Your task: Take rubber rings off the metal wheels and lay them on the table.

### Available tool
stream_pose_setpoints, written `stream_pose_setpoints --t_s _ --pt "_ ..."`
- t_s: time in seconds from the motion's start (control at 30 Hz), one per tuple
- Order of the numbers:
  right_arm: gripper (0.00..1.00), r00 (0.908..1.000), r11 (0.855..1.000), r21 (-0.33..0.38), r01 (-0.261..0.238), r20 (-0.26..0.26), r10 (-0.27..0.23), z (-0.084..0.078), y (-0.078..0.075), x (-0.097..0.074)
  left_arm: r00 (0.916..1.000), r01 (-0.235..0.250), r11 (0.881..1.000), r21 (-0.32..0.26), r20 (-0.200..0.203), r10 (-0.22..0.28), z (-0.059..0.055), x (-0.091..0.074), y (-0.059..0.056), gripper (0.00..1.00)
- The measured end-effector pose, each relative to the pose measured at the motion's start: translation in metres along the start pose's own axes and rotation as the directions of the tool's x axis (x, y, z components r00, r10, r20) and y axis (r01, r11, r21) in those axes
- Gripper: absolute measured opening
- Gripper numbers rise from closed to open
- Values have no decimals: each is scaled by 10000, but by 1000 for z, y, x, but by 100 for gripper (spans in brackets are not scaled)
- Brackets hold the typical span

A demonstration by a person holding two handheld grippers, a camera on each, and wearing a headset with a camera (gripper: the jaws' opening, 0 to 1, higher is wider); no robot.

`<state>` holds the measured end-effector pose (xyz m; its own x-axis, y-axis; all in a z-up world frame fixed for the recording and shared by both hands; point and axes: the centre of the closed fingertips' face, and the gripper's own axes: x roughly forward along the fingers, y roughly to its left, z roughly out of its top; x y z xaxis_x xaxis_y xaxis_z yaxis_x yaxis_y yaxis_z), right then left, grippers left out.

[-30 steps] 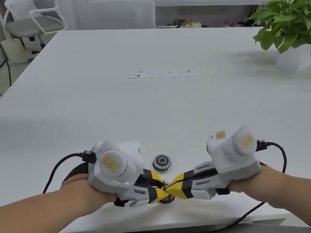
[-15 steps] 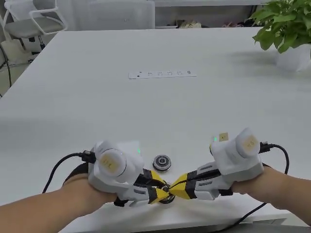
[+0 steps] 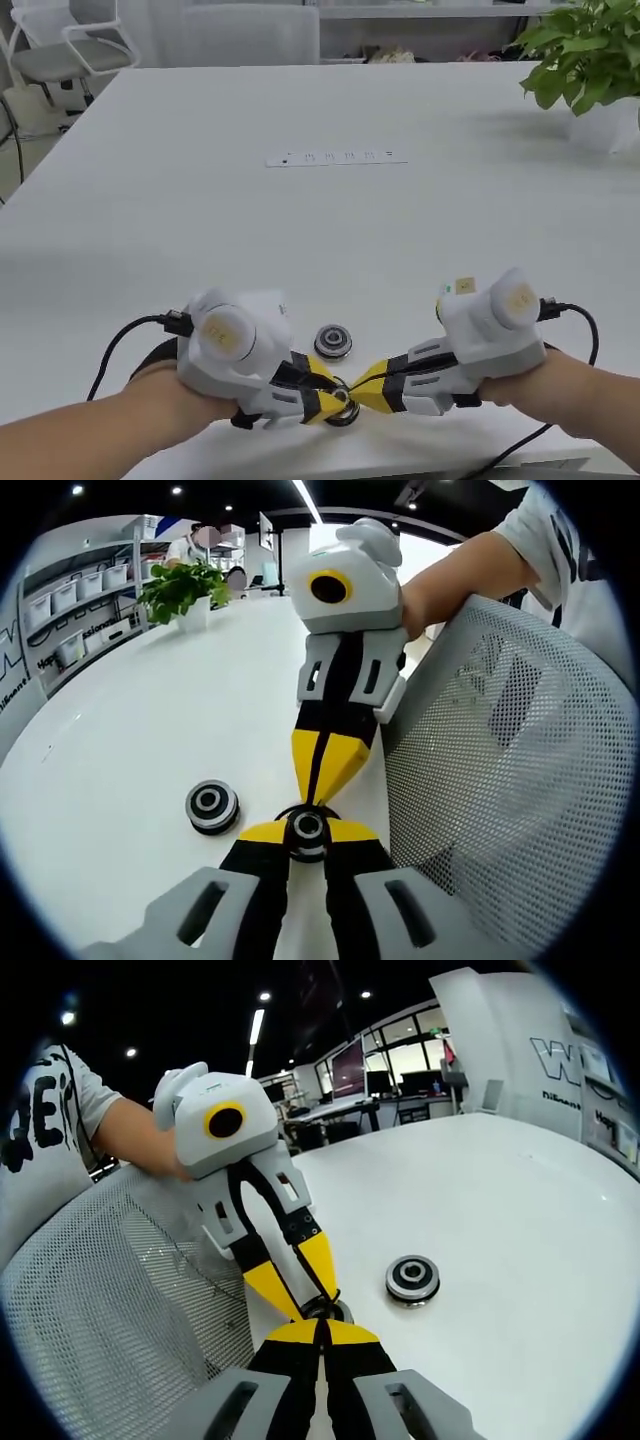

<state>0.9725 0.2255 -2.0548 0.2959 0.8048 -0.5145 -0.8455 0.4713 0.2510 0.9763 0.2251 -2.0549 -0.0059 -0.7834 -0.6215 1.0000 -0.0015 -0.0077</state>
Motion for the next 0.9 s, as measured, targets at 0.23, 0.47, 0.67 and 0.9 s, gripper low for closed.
stream_pose_setpoints --t_s 0.23,0.47,0.67,0.9 --pt "0 9999 10000 56 9 123 -10 3 -1 -1 9997 219 9997 144 -122 -217 0 -5 -6 11" --pt "0 9997 10000 71 12 230 -13 6 0 -2 9994 291 9992 -276 207 -286 8 -15 -8 14" --pt "0 9994 10000 72 35 348 -38 9 -1 -3 9984 179 9996 -218 541 -167 20 -29 -13 22" --pt "0 9992 10000 -17 -43 395 44 13 1 -3 9955 -109 9992 -389 937 145 30 -50 -13 31"
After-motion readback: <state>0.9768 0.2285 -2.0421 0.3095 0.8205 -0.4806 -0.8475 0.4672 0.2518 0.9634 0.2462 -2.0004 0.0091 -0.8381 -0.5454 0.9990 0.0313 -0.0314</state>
